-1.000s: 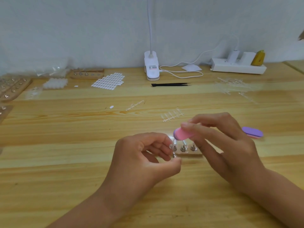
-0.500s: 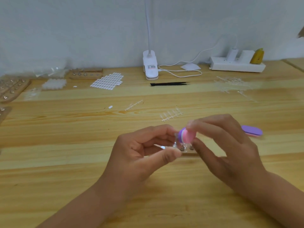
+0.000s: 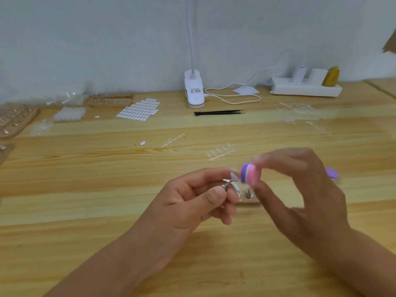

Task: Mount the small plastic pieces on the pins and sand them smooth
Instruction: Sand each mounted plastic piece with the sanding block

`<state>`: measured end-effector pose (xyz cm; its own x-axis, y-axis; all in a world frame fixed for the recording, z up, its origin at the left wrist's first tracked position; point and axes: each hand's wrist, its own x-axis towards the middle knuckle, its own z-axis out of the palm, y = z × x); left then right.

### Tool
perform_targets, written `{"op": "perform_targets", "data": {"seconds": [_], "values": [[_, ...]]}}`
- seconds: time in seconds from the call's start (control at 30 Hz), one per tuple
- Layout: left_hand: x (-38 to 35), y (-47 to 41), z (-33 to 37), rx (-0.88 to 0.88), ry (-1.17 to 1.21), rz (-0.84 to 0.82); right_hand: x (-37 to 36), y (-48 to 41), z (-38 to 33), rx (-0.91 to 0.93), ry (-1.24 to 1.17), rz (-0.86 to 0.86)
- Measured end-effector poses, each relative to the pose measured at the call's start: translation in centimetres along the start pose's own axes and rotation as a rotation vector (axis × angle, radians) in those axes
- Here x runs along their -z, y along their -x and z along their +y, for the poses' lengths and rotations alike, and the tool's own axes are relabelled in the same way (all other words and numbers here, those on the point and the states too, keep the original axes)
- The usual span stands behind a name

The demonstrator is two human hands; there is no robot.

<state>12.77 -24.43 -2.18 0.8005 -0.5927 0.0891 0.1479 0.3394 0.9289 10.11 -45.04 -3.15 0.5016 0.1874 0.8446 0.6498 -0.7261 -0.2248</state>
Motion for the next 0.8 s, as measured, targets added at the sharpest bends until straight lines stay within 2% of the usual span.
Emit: {"op": "perform_targets", "data": {"seconds": [0.1,0.27,0.43,0.57,0.7,0.8], "values": [[0.0,0.1,-0.1,0.039,-0.003,0.011,0.0,0.1,-0.4,0.116,-0.007,-0.039],[-0.3,0.3,-0.2,0.053,-0.062,0.023,0.5,-0.4,0.5,0.003,0.052,0.029],[-0.7,0.4,-0.3,0.018,-0.149,0.069,-0.1,0.0,-0.4,0.186,0.085,-0.021],[-1.0,0.4,-0.2,-0.004,-0.240,0.135,0.5,-0.4,0.8,0.114,0.147,0.012],[-1.3,0.5,-0.1,-0.017,-0.297,0.118,0.3,-0.1,-0.1,0.190,0.122,0.016],[-1.3,0.5,-0.1,-0.018,-0.275,0.159,0.5,-0.3,0.8,0.151,0.175,-0.014]]}}
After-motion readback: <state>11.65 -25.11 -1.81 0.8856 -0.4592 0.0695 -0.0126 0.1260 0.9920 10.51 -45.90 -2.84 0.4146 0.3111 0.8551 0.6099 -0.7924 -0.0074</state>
